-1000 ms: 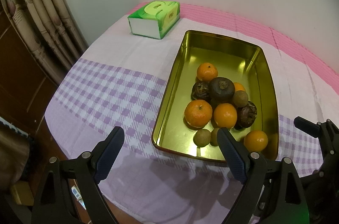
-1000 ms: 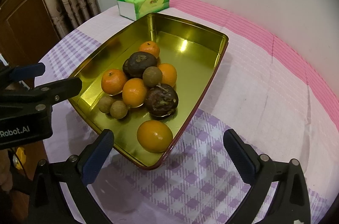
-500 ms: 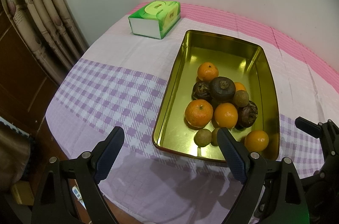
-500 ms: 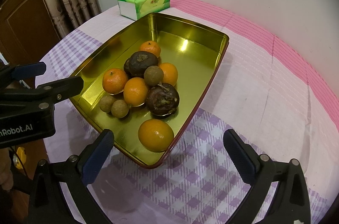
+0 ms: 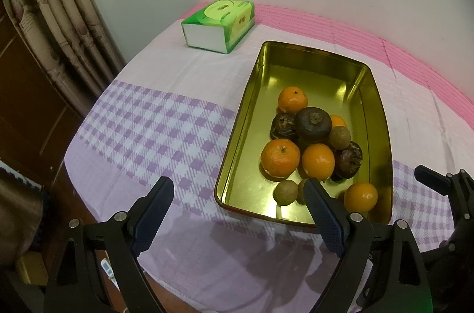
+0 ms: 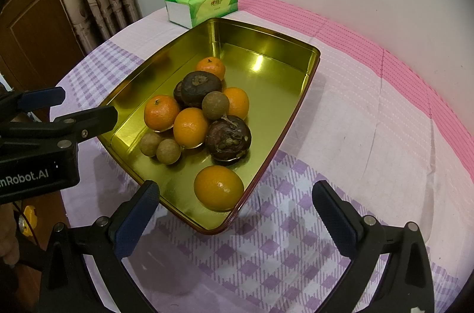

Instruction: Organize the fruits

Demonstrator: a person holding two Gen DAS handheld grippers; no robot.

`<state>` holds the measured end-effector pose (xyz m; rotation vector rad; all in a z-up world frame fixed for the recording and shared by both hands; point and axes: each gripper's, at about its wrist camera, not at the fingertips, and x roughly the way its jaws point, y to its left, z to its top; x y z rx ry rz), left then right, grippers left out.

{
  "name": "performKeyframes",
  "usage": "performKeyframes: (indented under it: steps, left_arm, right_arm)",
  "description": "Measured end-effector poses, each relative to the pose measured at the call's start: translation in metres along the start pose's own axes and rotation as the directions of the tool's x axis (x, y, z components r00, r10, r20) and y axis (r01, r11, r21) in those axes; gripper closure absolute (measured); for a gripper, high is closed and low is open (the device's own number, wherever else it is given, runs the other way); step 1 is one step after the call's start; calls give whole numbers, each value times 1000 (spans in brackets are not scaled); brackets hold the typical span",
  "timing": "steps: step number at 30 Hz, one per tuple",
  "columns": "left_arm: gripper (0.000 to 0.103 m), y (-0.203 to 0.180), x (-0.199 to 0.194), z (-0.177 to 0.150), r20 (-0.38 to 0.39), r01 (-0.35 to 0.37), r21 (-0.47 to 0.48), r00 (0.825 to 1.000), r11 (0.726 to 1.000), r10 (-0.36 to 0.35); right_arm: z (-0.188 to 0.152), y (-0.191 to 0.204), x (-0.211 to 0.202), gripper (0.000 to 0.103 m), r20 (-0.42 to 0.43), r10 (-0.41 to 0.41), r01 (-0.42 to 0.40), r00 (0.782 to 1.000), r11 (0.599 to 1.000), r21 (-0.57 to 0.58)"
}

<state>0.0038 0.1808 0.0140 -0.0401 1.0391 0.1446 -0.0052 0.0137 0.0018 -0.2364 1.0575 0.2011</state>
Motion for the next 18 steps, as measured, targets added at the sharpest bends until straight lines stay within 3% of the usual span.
performKeyframes:
  steps: [18]
  left_arm:
    - [10,2,1,0,-6,-1,-4,1000,1000,1]
  right_arm:
    - [1,0,-1,1,2,4,-4,1000,1000,-4]
